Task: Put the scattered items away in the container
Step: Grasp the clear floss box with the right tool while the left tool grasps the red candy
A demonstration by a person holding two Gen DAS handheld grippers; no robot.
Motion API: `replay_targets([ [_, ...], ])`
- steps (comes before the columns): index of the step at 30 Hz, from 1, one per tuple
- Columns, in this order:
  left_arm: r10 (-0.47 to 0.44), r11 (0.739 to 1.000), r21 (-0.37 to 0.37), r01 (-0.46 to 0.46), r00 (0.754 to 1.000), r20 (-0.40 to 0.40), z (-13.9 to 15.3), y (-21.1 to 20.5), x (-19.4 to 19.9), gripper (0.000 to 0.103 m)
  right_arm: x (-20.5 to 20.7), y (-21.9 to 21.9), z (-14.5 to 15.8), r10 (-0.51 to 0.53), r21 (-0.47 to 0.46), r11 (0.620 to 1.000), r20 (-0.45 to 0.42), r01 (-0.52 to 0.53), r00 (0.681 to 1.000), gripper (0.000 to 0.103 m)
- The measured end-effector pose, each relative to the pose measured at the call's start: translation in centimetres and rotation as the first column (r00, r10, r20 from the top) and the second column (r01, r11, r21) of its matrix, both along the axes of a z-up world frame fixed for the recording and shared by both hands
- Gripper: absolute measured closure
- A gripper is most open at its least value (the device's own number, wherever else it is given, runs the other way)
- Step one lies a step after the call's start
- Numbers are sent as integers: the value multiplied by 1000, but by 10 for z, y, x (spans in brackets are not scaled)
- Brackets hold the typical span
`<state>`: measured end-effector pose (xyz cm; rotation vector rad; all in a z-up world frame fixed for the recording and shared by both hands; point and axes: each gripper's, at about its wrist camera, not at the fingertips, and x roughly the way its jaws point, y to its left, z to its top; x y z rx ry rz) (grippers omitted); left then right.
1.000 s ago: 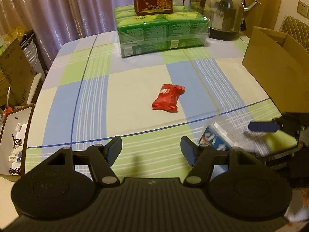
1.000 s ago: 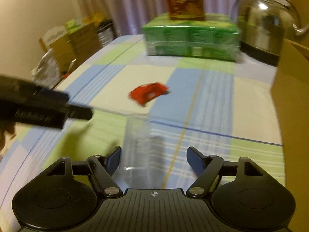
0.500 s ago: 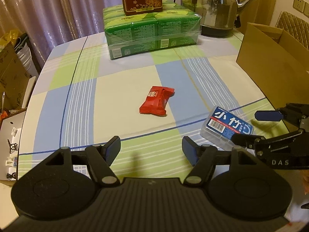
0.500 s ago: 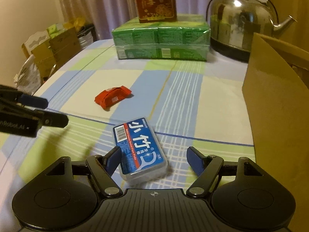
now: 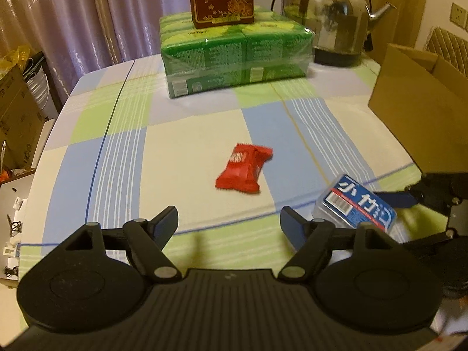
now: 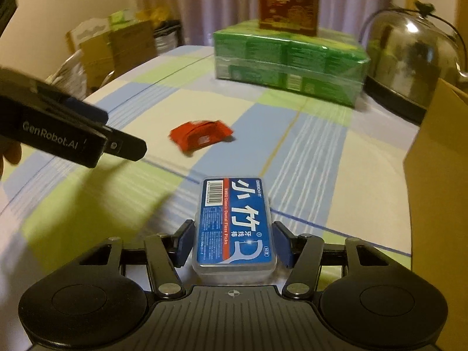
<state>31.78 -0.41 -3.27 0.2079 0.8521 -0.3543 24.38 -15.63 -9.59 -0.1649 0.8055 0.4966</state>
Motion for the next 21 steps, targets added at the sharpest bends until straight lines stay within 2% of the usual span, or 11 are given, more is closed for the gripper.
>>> replay_targets([
  [7,-19,999,-50,20,1000,20,-13,-12,33,31,17,-4,14,-102,42,994,42,101,994,50],
  [11,-64,998,-7,64,997,51,-23,-27,49,32,33,-7,18,-150,40,988,49,149,987,50],
  [14,-85,996,4,85,995,47,-33,-33,61,40,43,-11,17,-182,42,983,48,180,982,50],
  [16,-93,996,3,92,995,29,-40,-34,67,56,48,-14,15,-192,43,981,46,190,980,50],
  [20,-112,994,0,112,994,17,-49,-36,70,60,55,-19,10,-203,46,978,37,201,978,50],
  [21,-111,994,-5,111,994,14,-48,-36,70,67,56,-20,9,-209,47,977,34,207,977,50],
])
